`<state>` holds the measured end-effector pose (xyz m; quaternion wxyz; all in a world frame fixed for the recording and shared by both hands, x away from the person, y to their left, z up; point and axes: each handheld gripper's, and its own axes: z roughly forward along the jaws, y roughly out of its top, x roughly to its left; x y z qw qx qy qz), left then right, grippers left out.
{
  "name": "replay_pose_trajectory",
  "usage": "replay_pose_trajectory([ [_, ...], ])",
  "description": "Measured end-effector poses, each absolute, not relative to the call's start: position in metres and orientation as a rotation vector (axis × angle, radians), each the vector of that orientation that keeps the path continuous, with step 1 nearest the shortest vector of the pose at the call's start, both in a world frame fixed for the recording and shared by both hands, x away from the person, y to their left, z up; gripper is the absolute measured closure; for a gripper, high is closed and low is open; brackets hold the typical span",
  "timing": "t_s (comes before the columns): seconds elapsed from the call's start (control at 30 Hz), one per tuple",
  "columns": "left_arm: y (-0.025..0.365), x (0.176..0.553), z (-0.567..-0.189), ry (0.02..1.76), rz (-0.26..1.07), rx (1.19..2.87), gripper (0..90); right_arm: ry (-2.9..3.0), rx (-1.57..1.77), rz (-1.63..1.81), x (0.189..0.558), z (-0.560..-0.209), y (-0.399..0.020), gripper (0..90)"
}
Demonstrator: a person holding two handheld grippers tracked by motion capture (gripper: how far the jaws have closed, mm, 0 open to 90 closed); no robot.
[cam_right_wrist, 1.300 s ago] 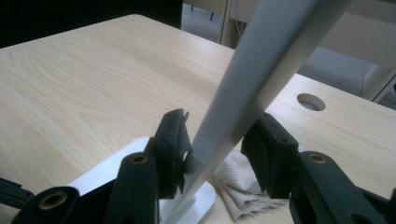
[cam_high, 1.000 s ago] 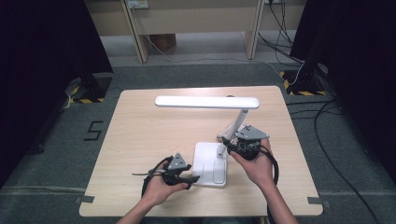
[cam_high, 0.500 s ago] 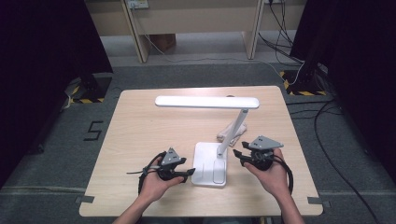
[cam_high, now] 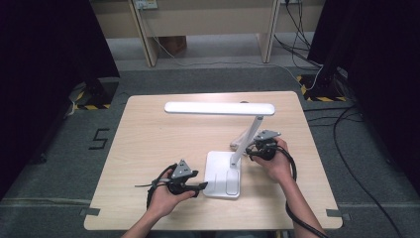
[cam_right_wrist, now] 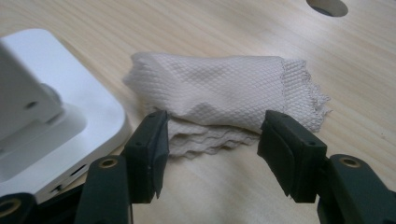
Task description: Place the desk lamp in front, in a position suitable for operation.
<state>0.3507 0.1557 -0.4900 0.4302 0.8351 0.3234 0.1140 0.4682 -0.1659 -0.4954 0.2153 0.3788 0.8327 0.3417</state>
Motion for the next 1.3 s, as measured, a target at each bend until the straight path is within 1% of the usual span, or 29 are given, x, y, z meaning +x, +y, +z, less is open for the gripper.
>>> replay_pose_trajectory([
  [0.1,0.155,0.351,-0.490,0.801,0.285,2.086,41.0,2.316,1.049,0.939,0.474,-0.497,-0.166,41.1],
  [0.3,0.156,0.351,-0.490,0.805,0.283,2.084,41.0,2.313,1.074,1.046,0.481,-0.498,-0.164,40.5],
  [0.47,0.156,0.351,-0.491,0.806,0.277,2.088,40.9,2.326,1.060,1.033,0.483,-0.498,-0.159,40.6],
  [0.7,0.155,0.352,-0.492,0.804,0.271,2.087,40.7,2.367,1.070,1.014,0.493,-0.510,-0.155,40.7],
  [0.83,0.157,0.352,-0.492,0.809,0.271,2.086,40.6,2.364,1.056,1.009,0.494,-0.511,-0.155,44.0],
  [0.87,0.157,0.352,-0.492,0.811,0.272,2.085,40.6,2.359,1.058,1.013,0.493,-0.512,-0.156,45.3],
  [0.9,0.157,0.352,-0.492,0.811,0.274,2.086,40.6,2.348,1.058,1.022,0.492,-0.512,-0.156,48.7],
  [0.93,0.157,0.352,-0.492,0.812,0.274,2.085,40.6,2.323,1.064,1.026,0.490,-0.513,-0.159,60.9],
  [0.97,0.157,0.352,-0.492,0.812,0.274,2.085,40.6,2.323,1.064,1.026,0.490,-0.513,-0.159,60.9],
  [1.03,0.157,0.352,-0.492,0.811,0.269,2.088,40.6,2.298,1.072,1.033,0.488,-0.514,-0.161,67.6],
  [1.07,0.157,0.352,-0.492,0.812,0.272,2.087,40.6,2.298,1.072,1.033,0.488,-0.514,-0.161,67.6],
  [1.13,0.157,0.352,-0.493,0.813,0.269,2.084,40.6,2.294,1.068,1.021,0.488,-0.514,-0.162,74.3],
  [1.2,0.157,0.351,-0.492,0.813,0.268,2.087,40.6,2.292,1.088,1.018,0.488,-0.513,-0.163,78.7],
  [1.3,0.157,0.351,-0.492,0.813,0.268,2.086,40.6,2.298,1.152,1.006,0.488,-0.510,-0.165,81.3],
])
